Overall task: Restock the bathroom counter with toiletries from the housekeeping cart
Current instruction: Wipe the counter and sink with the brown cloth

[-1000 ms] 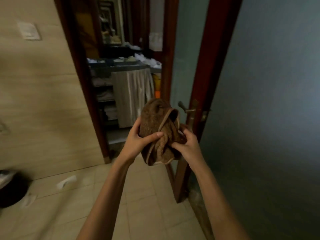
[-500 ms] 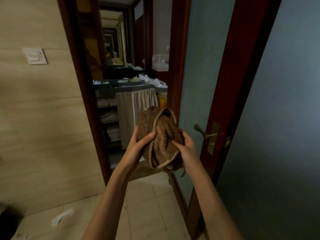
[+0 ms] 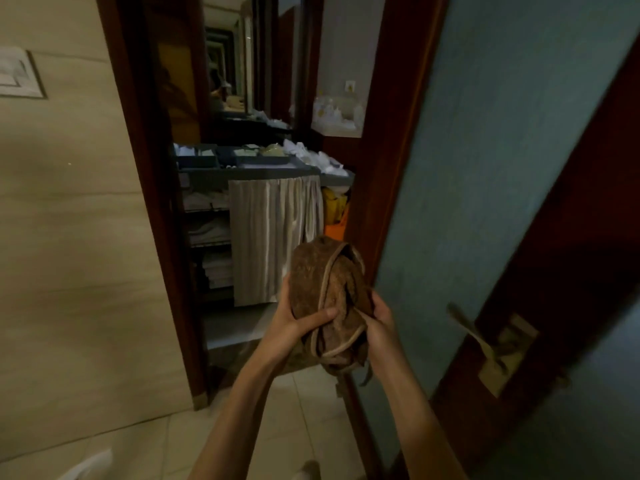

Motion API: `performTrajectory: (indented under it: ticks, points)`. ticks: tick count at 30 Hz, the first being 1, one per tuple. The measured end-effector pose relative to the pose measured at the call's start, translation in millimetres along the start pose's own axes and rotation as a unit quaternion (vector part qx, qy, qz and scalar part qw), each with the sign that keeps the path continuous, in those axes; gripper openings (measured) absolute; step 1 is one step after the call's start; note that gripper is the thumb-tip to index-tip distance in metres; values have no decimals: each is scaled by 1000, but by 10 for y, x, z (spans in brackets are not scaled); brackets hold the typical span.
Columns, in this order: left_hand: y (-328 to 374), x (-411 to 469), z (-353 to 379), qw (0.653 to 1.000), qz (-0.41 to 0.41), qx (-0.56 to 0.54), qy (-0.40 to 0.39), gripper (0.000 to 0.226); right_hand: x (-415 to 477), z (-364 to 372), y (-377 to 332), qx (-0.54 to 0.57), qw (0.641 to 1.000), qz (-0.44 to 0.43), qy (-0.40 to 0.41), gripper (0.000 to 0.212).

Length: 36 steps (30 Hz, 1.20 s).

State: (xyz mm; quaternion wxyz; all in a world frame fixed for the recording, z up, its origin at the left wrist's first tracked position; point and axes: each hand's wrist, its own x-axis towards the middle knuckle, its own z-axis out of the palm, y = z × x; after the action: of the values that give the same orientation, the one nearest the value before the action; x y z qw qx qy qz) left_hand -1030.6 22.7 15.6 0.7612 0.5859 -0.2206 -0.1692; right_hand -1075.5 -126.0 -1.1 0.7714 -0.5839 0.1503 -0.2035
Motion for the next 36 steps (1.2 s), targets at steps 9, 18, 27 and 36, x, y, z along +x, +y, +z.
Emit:
performTrajectory:
  ticks: [9, 18, 27, 36]
  points:
    - [28, 2401, -787, 995, 54, 27, 83, 87, 2416, 748, -124, -59, 994, 10, -97, 45]
    - [-125, 4074, -1982, 980, 65, 74, 174, 96, 4219, 1946, 182, -61, 976, 132, -162, 97]
    - [-9, 5686, -2868, 982, 83, 150, 75, 87, 5775, 2799, 490, 5, 991, 130, -28, 78]
    - [-263, 6867, -3254, 992, -1, -8, 122, 52, 7042, 3033, 689, 9, 987, 156, 25, 94]
